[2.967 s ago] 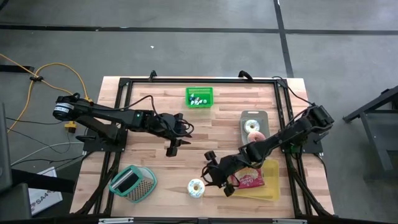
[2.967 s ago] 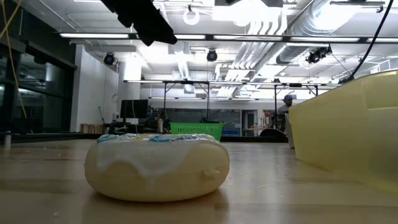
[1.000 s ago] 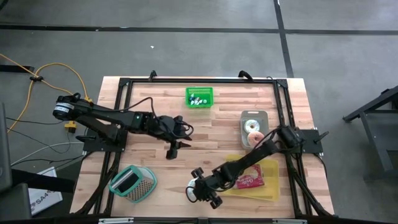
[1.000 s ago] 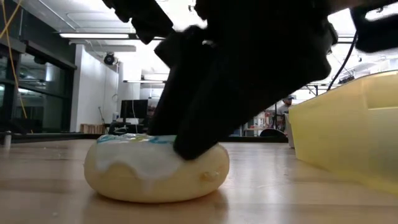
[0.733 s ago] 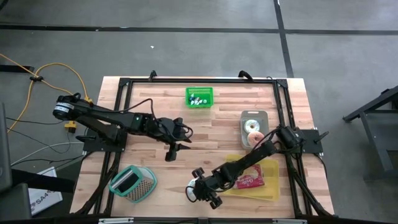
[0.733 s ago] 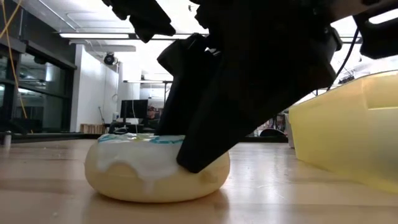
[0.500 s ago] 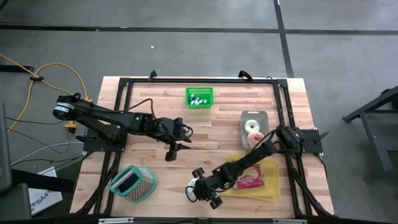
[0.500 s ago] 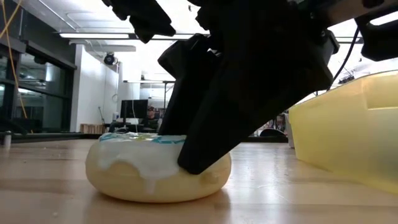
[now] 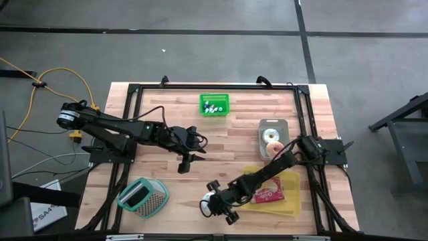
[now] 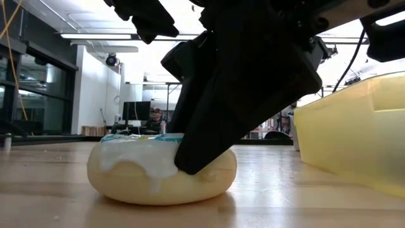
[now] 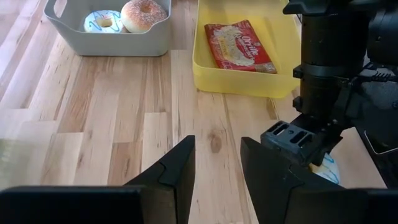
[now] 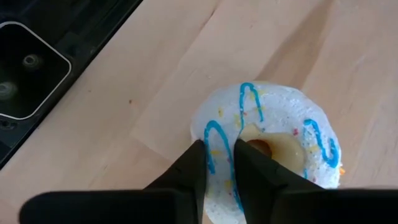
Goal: Pick & Place Food Item
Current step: Put the white donut into the gray bin
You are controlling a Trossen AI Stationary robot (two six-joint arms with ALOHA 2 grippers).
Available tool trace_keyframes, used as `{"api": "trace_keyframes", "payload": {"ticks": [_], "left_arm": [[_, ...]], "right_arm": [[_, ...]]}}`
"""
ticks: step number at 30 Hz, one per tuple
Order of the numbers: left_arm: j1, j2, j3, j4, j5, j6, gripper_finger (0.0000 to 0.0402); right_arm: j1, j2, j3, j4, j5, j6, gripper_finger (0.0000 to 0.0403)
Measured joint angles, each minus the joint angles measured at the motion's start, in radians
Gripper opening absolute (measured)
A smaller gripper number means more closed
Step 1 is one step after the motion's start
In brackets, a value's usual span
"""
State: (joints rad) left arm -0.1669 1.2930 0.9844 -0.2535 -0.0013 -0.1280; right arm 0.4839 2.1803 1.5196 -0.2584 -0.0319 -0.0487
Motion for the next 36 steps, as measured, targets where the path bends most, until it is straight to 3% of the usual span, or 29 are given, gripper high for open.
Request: {"api": "trace_keyframes", "payload": {"ticks": [7,23,29,36], "left_arm": [[0.000,0.000,0.000,0.000,0.000,0.000,0.0122],[0.000,0.000,0.000,0.003,-0.027,0.022,0.0122],[0.000,0.000,0.000,0.003,-0.027,0.023,0.0122],[0.000,0.000,0.000,0.004,-0.027,0.023,0.0122]], "right_arm": [[0.000,-0.028,0.000,-0.040,0.006,0.001,0.0064],[-0.002,-0.303,-0.002,-0.259,0.105,0.083,0.0064],[-0.013,-0.344,0.000,-0.293,0.108,0.129,0.0064],[-0.073,-0.359,-0.002,-0.520,0.137,0.249,0.0064]]}}
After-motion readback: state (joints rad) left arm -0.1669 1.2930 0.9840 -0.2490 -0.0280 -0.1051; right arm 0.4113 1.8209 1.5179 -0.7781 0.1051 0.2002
